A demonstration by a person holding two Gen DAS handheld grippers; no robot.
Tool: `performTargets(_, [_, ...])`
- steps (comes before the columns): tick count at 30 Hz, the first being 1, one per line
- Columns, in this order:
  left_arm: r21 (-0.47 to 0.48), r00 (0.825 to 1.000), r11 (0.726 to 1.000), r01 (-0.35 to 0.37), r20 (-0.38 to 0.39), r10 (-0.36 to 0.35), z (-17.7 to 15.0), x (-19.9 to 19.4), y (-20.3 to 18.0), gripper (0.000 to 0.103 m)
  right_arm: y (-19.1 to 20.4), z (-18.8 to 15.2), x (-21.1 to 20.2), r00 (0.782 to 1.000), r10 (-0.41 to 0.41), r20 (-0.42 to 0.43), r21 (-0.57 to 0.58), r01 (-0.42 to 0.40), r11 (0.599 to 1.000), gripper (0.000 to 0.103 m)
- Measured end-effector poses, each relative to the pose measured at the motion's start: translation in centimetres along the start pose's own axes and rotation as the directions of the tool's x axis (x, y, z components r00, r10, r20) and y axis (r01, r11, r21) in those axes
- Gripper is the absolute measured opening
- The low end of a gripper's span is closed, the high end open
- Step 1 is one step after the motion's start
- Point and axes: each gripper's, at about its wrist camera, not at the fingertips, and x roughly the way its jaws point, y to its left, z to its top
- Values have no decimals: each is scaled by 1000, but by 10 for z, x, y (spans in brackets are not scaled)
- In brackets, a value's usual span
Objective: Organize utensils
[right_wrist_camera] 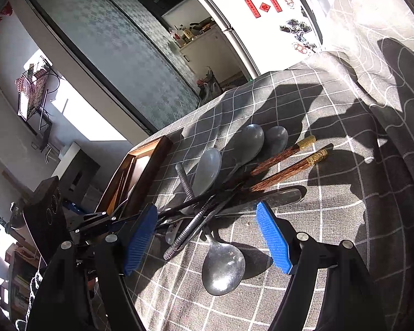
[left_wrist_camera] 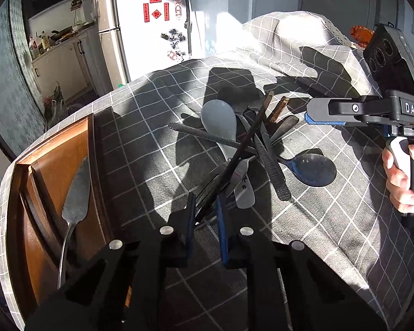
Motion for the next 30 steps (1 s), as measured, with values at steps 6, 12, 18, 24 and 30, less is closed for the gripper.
performTargets(6, [35,1000,999,17,-24,-16,-5,0,-11,5,-4,0,-3,1000,-3,8,11,3,1000,75])
performTargets(12, [50,999,998,34,-3,-34,-14,-14,-27,5,-7,-1,-2,1000,18,7,34,-19,999,75])
performTargets(18, [-2,994,995,101,45,-101,-20,-34,-45,5,-14,-1,16,995,86,-56,150,-77,986,65])
performTargets(24, [-6,992,994,113,61,-112,-23,-39,-57,5,-5,-2,30,996,34,-85,186,-18,982,44])
performTargets(30, [-45,990,991,126,70,-123,-35,-41,-50,5,-1,-8,37,995,-19,-96,186,37,982,20])
